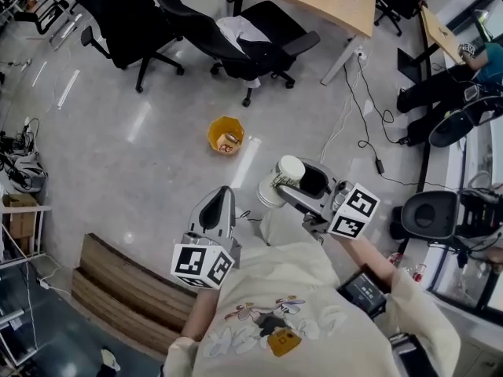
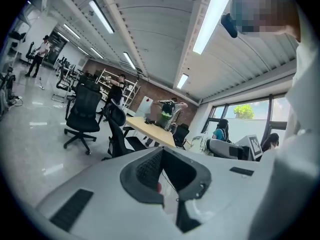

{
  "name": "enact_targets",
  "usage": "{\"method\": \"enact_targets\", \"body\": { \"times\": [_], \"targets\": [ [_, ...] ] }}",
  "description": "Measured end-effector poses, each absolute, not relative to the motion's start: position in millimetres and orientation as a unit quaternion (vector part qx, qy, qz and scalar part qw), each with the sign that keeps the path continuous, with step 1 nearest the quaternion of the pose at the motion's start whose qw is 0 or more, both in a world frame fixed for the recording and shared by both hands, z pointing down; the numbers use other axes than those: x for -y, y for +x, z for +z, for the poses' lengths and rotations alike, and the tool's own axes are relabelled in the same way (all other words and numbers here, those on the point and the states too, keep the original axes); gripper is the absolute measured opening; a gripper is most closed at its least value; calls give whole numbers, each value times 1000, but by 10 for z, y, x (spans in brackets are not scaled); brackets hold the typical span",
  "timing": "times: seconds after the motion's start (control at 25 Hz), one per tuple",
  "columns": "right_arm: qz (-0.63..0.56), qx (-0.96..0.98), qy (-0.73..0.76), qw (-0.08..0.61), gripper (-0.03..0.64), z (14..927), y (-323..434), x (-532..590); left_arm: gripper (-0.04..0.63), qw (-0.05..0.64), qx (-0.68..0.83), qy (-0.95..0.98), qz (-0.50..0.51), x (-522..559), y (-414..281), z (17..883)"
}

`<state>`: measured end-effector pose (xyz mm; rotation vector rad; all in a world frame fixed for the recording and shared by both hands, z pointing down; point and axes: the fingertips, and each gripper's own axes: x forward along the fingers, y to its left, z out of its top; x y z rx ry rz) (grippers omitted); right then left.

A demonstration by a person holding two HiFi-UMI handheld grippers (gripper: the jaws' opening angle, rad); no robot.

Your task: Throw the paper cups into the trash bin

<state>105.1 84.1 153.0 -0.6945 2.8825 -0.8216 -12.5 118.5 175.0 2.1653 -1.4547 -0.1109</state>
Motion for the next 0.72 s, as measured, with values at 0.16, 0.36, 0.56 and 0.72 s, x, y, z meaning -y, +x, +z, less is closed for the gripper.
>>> {"method": "enact_targets", "body": {
  "times": [0.16, 0.36, 0.56, 0.72],
  "targets": [
    [-271, -935, -225, 26, 295, 1617, 948, -556, 5, 266, 532, 803, -38, -934, -154, 1781],
    [-285, -935, -211, 25, 295, 1705, 802, -16, 5, 283, 541, 792, -33, -510, -212, 1881],
    [-282, -945, -169, 6, 295, 1753, 714, 582, 5, 297, 568, 766, -39, 29, -218, 1951],
    [-256, -957, -136, -27, 295, 1905, 635, 951, 6, 283, 590, 756, -27, 482, -210, 2012]
  ]
}}
